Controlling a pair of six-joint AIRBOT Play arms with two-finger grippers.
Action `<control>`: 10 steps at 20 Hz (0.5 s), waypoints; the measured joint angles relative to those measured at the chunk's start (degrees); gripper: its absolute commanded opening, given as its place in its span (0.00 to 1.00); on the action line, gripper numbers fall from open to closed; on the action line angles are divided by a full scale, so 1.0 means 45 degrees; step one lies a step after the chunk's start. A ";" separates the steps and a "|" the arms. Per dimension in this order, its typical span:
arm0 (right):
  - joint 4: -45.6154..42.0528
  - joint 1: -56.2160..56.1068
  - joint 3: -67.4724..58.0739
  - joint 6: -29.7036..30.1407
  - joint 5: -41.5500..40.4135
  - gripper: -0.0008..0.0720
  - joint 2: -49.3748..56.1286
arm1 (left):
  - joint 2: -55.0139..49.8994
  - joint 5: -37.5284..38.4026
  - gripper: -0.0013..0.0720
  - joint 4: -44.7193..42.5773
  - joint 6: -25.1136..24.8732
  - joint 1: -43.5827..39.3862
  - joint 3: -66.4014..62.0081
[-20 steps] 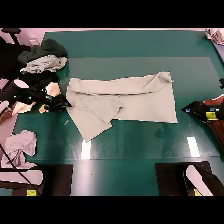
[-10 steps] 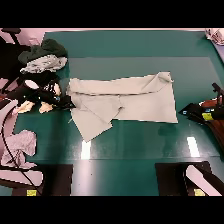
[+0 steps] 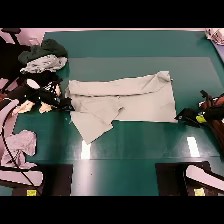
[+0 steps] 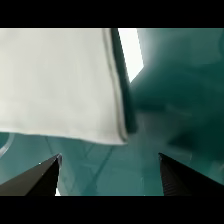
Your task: Fold the shirts.
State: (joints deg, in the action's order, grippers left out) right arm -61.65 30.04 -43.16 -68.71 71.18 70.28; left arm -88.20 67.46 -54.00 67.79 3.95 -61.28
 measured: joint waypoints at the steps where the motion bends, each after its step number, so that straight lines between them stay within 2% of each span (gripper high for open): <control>1: 0.0160 -0.0068 0.0000 0.0073 -0.0141 0.95 0.0248 | 0.0058 0.0112 0.05 0.0063 0.0019 0.0000 -0.0010; 6: 0.2098 -0.1345 -0.0010 0.0447 -0.1268 0.94 0.1433 | 0.0248 0.0257 0.05 0.0787 0.0248 0.0010 -0.0019; 7: 0.2312 -0.1739 0.0000 0.0466 -0.1467 0.82 0.1545 | 0.0267 0.0243 0.05 0.1083 0.0287 0.0005 -0.0019; 8: 0.2395 -0.2123 0.0005 0.0481 -0.1734 0.58 0.1642 | 0.0277 0.0189 0.05 0.1394 0.0301 0.0005 -0.0019; 9: 0.2390 -0.2487 0.0019 0.0481 -0.2011 0.29 0.1744 | 0.0282 0.0151 0.05 0.1700 0.0340 0.0005 -0.0019; 10: 0.2312 -0.2788 0.0024 0.0481 -0.2225 0.04 0.1802 | 0.0291 0.0146 0.05 0.2001 0.0359 0.0005 -0.0019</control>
State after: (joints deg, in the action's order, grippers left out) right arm -51.24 17.50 -43.05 -66.54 61.17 78.39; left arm -86.89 68.12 -44.99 69.41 3.97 -61.36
